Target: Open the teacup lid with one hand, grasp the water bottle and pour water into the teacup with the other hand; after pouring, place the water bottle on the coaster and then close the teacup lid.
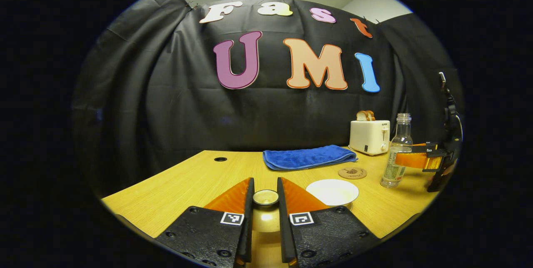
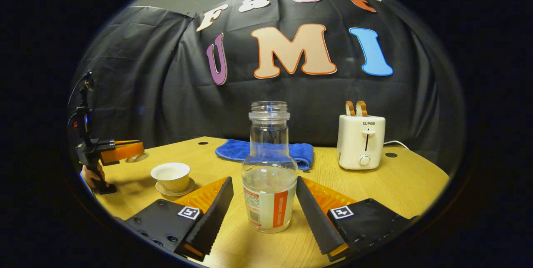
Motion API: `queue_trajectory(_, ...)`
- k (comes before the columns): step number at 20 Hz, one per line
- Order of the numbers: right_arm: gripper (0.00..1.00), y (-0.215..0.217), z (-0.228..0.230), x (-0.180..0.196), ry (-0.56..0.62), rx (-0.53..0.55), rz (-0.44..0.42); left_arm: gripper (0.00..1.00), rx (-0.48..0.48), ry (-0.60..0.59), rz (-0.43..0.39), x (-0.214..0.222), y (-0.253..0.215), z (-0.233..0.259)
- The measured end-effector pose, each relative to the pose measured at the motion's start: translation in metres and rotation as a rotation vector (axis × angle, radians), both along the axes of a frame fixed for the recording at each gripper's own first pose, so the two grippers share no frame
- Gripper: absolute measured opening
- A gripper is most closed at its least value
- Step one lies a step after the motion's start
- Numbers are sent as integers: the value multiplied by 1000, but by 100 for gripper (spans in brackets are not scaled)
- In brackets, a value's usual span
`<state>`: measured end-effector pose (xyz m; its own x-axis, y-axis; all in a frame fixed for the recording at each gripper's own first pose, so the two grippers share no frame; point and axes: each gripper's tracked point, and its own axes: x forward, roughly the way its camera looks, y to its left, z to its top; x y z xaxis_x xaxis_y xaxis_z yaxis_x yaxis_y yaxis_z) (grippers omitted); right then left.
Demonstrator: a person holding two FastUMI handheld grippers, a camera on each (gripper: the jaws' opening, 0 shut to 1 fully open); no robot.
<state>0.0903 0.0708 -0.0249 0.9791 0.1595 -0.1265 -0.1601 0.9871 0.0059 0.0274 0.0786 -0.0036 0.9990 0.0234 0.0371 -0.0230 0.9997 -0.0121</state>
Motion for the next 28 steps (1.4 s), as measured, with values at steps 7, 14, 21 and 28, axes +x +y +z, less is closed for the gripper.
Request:
queue_trajectory(7, 82, -2, -7, 17, 57, -31, -83, 25, 0, 1, 16, -1, 9, 1)
queue_trajectory(14, 78, 1, -4, 17, 74, -215, -87, 25, 0, 1, 11, 0, 8, 0)
queue_trajectory(21, 78, 24, 45, 21, -2, -549, -44, 25, -2, 4, 22, -2, 10, 0)
queue_trajectory(28, 79, 49, 13, 23, 15, -865, 0, 26, -3, 5, 24, -2, 11, 0)
